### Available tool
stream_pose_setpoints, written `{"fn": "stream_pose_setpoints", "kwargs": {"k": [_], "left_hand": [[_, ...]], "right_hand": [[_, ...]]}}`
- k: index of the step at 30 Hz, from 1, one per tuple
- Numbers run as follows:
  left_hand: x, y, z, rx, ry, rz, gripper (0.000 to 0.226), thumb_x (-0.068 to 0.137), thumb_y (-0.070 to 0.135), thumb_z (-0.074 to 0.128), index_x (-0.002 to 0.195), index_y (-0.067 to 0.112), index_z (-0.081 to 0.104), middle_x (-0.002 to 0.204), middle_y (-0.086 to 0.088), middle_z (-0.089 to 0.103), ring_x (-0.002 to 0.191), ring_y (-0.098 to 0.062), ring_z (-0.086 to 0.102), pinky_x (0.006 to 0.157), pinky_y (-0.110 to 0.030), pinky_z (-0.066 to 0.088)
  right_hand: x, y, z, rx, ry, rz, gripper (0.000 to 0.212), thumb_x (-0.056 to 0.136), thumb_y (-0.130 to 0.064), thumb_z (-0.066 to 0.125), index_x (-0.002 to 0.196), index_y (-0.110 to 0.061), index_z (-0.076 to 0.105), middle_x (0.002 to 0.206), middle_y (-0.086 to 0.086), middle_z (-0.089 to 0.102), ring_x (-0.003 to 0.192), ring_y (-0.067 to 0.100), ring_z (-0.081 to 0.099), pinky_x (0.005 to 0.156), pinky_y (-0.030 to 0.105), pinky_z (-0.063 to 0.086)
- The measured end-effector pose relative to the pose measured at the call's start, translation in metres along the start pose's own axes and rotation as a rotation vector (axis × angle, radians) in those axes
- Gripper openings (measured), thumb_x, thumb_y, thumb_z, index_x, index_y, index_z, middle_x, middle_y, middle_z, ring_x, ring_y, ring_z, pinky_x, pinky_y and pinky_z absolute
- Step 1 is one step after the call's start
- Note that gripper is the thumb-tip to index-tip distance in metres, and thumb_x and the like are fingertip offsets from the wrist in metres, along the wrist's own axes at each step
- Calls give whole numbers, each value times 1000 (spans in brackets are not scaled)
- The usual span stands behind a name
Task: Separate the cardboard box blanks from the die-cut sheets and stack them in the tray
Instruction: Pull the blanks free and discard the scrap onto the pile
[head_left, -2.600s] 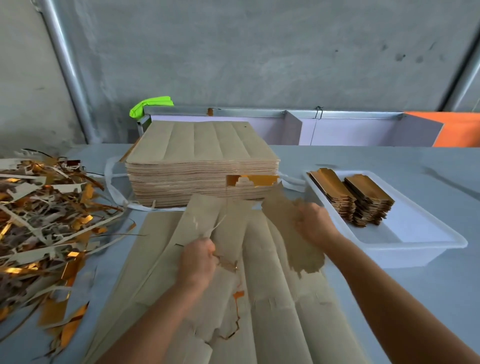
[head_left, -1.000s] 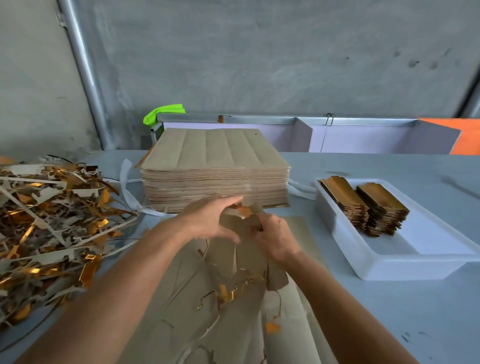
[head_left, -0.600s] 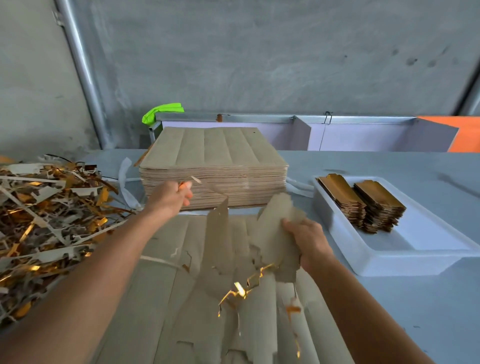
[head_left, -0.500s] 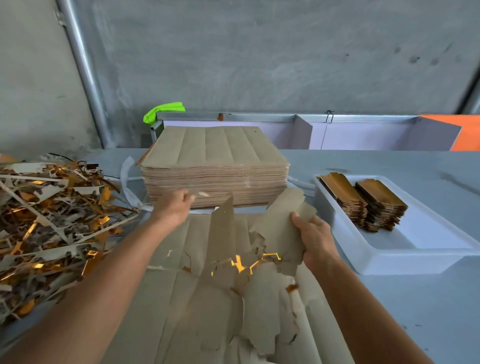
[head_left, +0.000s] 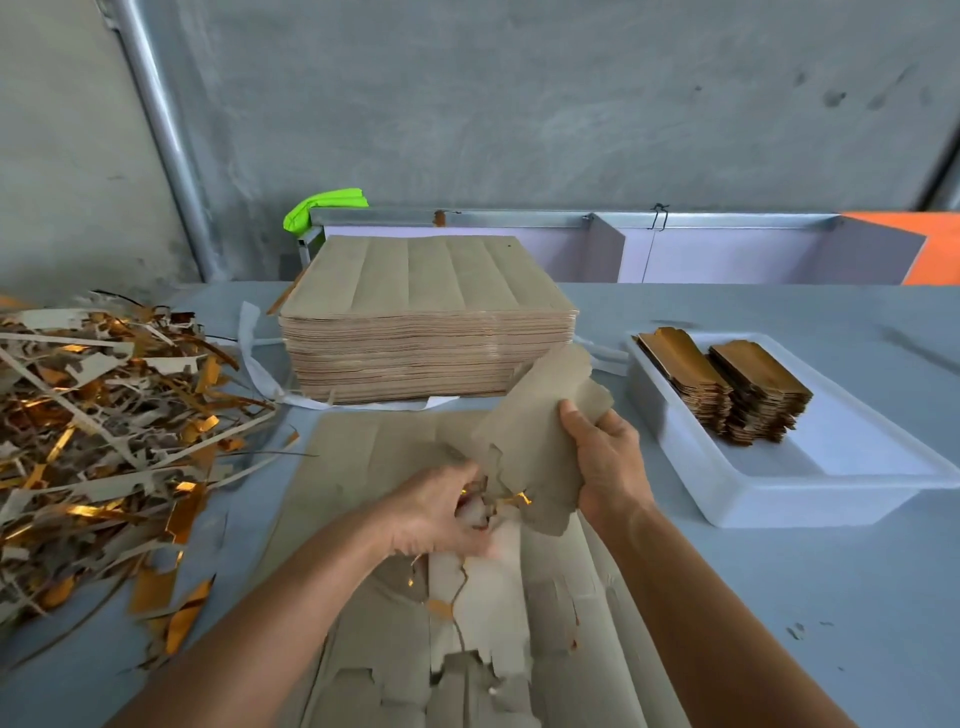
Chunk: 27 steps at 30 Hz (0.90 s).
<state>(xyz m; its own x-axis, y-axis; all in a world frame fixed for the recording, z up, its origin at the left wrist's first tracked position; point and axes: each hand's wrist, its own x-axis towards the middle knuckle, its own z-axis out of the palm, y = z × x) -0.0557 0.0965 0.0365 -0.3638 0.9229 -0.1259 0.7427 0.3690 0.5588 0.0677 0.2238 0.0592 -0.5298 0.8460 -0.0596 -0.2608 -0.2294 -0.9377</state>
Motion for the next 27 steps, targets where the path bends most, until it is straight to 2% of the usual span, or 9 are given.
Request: {"fn": "stream_pose_setpoints", "kwargs": {"k": [4, 7, 9, 11, 13, 16, 21, 24, 27], "left_hand": [[-10, -15, -17, -218, 99, 40, 27, 87, 17, 66, 114, 19, 62, 112, 5, 66, 103, -12, 59, 91, -27, 47], [-21, -22, -28, -403, 119, 81, 14, 95, 12, 54, 99, 24, 60, 80, 25, 64, 77, 7, 57, 68, -8, 43], [-24, -23, -34, -437, 137, 104, 17, 99, 15, 45, 99, 24, 60, 76, 31, 59, 71, 12, 52, 66, -5, 38], [-25, -22, -38, -506, 141, 105, 25, 100, 22, 41, 110, 29, 63, 98, 28, 63, 86, 15, 53, 71, -4, 39], [-25, -17, -38, -536, 154, 127, 29, 100, 25, 39, 114, 34, 63, 108, 24, 62, 88, 17, 52, 68, -2, 39], [-26, -9, -34, -590, 170, 160, 31, 101, 24, 38, 112, 37, 63, 110, 28, 60, 95, 17, 51, 75, -5, 41], [-24, 0, -30, -559, 204, 233, 30, 101, 16, 36, 115, 28, 60, 123, 19, 56, 108, 13, 49, 87, -8, 40], [-21, 5, -27, -482, 307, 289, 31, 101, 6, 35, 120, 13, 58, 122, 10, 57, 111, 17, 46, 93, -2, 31], [-19, 11, -19, -403, 378, 333, 31, 100, 2, 36, 118, 9, 59, 122, 2, 58, 118, 4, 47, 99, -6, 29]], "right_hand": [[7, -14, -9, 93, 313, -68, 14, 94, -18, 56, 81, -22, 60, 83, -7, 67, 84, 16, 66, 80, 39, 53], [16, -24, -30, -179, 441, -269, 21, 91, -6, 47, 102, -20, 58, 92, -5, 60, 103, 27, 60, 78, 29, 46], [16, -22, -40, -516, 286, -361, 58, 85, 4, 40, 135, -25, 42, 112, -1, 53, 107, 24, 53, 82, 30, 42], [10, -19, -38, -751, 61, -374, 75, 86, 6, 36, 145, -39, 27, 121, 4, 50, 105, 25, 52, 85, 35, 44], [2, -13, -30, -934, -154, -404, 68, 88, 7, 35, 141, -36, 39, 126, 11, 53, 108, 31, 54, 91, 39, 47], [-15, -1, -10, -1192, -408, -399, 48, 89, 6, 40, 125, -20, 57, 126, 9, 57, 109, 28, 55, 86, 29, 47], [-30, 1, 16, -997, -498, -237, 33, 90, 0, 38, 101, -15, 66, 101, 1, 65, 94, 15, 57, 73, 17, 43], [-35, 1, 18, -782, -475, -172, 26, 92, -12, 47, 70, -18, 57, 72, -2, 53, 71, 13, 48, 65, 25, 39], [-42, 7, 19, -693, -469, -147, 22, 91, -24, 59, 70, -20, 56, 64, -3, 54, 64, 14, 52, 60, 29, 46]]}}
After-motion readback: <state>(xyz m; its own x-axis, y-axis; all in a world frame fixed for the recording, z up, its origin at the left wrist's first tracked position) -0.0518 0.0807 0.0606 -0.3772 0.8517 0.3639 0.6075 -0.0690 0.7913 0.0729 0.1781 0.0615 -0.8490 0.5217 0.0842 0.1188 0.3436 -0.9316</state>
